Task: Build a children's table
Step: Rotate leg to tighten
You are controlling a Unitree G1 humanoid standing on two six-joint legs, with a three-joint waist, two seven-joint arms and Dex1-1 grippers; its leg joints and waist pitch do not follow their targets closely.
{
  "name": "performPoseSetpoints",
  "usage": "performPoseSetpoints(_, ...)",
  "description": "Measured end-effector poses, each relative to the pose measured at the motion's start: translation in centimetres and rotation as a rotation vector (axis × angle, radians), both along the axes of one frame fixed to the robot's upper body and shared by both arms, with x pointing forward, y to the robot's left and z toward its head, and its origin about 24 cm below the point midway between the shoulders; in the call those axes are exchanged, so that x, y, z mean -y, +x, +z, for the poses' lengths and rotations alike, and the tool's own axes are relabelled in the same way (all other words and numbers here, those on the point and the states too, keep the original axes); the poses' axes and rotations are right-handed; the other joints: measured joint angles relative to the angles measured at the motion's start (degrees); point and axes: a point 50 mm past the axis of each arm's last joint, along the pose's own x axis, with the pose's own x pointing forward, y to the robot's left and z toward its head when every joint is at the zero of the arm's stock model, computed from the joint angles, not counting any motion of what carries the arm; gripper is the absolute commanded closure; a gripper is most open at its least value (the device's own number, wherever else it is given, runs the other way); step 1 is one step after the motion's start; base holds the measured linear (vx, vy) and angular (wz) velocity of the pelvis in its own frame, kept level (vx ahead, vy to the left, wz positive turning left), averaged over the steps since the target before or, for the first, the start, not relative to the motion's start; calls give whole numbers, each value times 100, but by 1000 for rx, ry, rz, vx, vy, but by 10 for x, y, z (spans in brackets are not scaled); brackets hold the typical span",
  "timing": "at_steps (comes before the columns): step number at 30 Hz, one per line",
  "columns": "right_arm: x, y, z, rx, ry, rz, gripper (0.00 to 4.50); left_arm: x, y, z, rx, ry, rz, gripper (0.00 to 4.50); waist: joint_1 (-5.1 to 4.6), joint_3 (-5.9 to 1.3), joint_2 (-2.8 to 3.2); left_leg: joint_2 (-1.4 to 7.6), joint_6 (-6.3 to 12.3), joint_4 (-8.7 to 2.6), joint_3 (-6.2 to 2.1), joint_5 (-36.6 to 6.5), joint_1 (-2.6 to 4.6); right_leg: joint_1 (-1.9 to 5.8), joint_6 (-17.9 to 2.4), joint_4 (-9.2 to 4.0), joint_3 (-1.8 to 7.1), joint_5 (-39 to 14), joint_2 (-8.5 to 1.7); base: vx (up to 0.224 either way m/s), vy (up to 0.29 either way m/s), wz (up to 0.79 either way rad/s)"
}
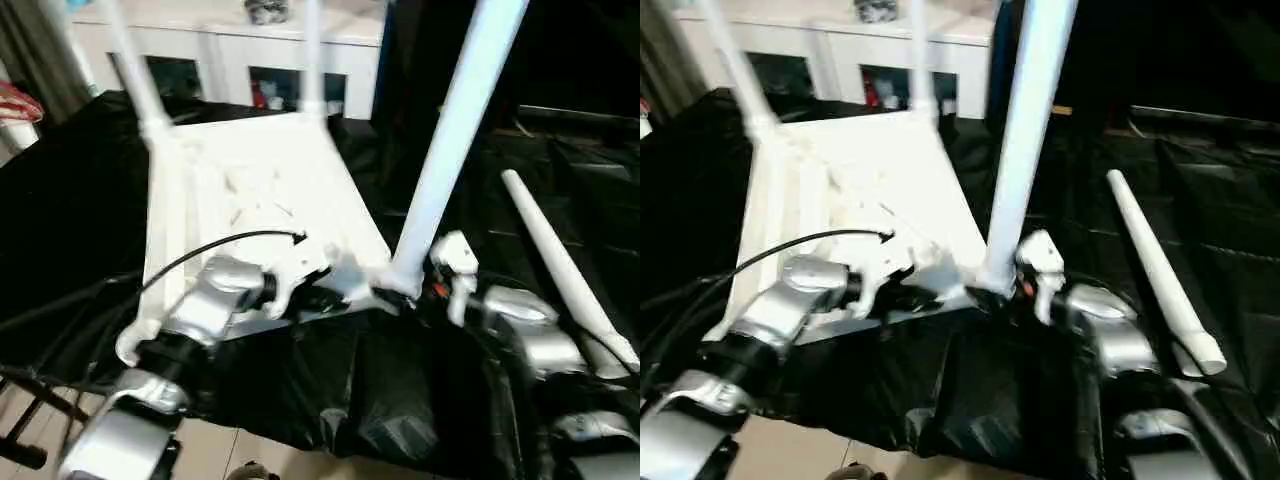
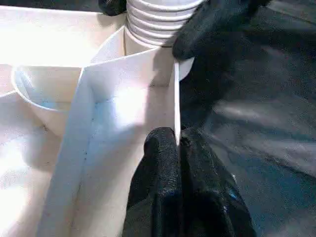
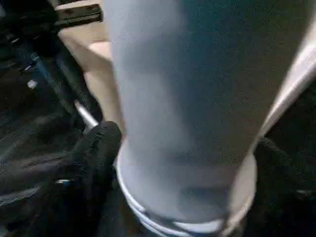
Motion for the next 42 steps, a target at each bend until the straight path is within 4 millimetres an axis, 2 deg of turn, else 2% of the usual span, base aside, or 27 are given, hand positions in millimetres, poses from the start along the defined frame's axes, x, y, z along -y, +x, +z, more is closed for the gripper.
performPoseSetpoints(6,-2,-7,1,-13,-15,108,165,-9,-3,1,-23,10,-61,450,68,4,-6,1,0,1,0,0,-6,0,1,-5,-1,-1,0,0,0,0)
performPoseSetpoints(10,-4,-10,2,-21,-21,149,173,-12,-4,1,-31,15,-85,450,129,4,-7,2,1,0,0,-1,-6,0,1,-8,-1,-1,0,0,0,0)
performPoseSetpoints(14,-4,-10,1,-29,-15,138,175,-12,-4,1,-31,13,-80,450,136,4,-7,2,1,1,0,-1,-5,1,1,-8,-1,-1,0,0,0,0)
performPoseSetpoints(17,-6,-7,-2,-23,-3,51,175,-9,-1,-1,-15,6,-30,450,122,3,-8,2,0,1,0,0,1,3,-1,-5,0,0,0,0,0,0)
performPoseSetpoints(19,-8,-1,-4,-20,14,-50,175,-5,2,-2,5,3,22,450,74,2,-9,2,-1,4,0,0,11,6,-1,1,1,1,0,0,0,0)
performPoseSetpoints(24,-22,29,-8,-25,20,-434,175,19,15,-5,53,3,231,450,-152,3,-10,1,-5,-1,-2,1,28,10,15,1,1,-6,0,0,0,0)
performPoseSetpoints(28,-27,36,-8,-25,29,-558,175,30,17,-5,62,1,298,450,-172,-1,-4,0,-5,-8,-2,1,29,11,16,2,1,-5,1,0,0,0)
performPoseSetpoints(29,-28,37,-8,-20,22,-576,141,32,18,-5,65,0,310,450,-169,-2,-2,0,-5,-8,-2,1,27,10,16,2,1,-5,1,0,0,0)
performPoseSetpoints(31,-28,37,-7,-10,18,-585,106,34,18,-5,67,-3,315,450,-167,-2,-2,0,-5,-7,-2,1,26,11,14,2,1,-5,1,0,0,0)
performPoseSetpoints(35,-30,35,-8,-13,55,-575,92,34,17,-4,64,-6,303,450,-166,-3,-1,0,-4,-7,-2,1,22,10,-6,1,2,7,1,0,0,0)
performPoseSetpoints(36,-30,35,-8,-14,58,-568,66,33,17,-4,62,-6,300,450,-168,-3,-1,0,-4,-8,-2,1,22,9,-6,1,1,7,1,0,0,0)
performPoseSetpoints(37,-30,35,-7,-14,60,-560,60,33,17,-4,61,-5,297,450,-170,-3,-1,0,-4,-9,-2,1,23,8,-6,1,2,7,1,0,0,0)
performPoseSetpoints(42,-20,23,-6,3,47,-411,60,22,13,-3,57,-10,230,450,-155,1,4,0,-4,-13,-2,1,16,4,0,0,1,3,1,0,0,0)
